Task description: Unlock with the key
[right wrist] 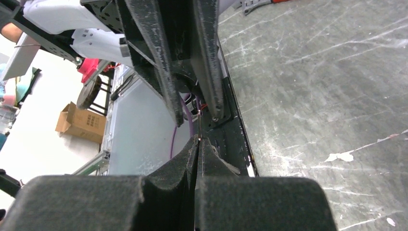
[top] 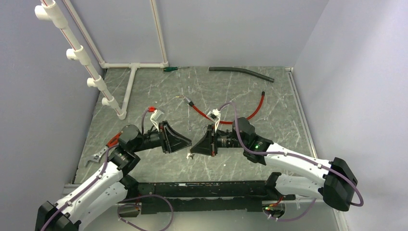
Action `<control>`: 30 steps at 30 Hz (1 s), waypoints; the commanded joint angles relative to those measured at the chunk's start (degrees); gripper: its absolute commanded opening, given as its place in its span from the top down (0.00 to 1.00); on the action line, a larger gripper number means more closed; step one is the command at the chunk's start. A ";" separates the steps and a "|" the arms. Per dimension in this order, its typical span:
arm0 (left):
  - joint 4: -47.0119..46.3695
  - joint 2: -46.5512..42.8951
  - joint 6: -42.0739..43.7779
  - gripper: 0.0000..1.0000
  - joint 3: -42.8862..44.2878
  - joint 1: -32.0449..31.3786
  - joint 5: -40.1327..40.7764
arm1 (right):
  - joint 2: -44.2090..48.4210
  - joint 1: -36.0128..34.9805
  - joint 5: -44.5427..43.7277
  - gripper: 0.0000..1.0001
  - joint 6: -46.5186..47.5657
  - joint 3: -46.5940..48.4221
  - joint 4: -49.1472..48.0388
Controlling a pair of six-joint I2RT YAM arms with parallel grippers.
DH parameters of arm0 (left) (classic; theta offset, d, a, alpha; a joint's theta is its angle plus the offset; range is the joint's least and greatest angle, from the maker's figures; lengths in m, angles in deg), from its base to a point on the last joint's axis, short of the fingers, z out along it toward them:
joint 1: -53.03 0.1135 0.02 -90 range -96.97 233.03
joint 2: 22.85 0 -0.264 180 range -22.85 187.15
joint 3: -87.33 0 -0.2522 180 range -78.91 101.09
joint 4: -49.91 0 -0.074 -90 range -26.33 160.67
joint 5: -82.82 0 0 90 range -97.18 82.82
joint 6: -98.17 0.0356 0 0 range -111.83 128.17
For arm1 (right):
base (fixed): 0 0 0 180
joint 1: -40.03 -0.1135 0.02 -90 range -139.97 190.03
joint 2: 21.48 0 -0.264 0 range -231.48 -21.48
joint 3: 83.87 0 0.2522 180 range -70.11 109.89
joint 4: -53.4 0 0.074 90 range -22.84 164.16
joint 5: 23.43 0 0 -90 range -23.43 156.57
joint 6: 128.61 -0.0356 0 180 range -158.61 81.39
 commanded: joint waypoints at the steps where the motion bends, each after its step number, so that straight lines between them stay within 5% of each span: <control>1: -5.67 0.06 -0.95 0.70 -0.18 -0.30 -3.58 | -0.46 -0.15 1.28 1.00 0.74 2.55 -1.66; 13: -2.85 -1.52 -0.24 0.73 -1.75 -0.64 -2.87 | -1.26 -0.17 1.54 1.00 0.03 3.37 -2.16; 19: -0.90 -2.14 0.37 1.00 -1.31 -0.71 -2.04 | -1.88 -0.15 1.86 1.00 -0.44 3.39 -2.64; 24: 5.54 -2.43 2.08 1.00 0.08 -0.69 2.93 | -1.98 -0.12 -1.51 0.99 0.48 5.75 2.71; 27: 8.92 -4.24 2.45 1.00 1.10 -0.71 8.17 | -1.77 -0.12 -4.79 0.82 1.21 6.81 6.90; 30: 13.04 -6.35 2.52 1.00 2.86 -0.73 14.77 | -0.93 -0.12 -7.67 0.53 0.97 6.50 8.03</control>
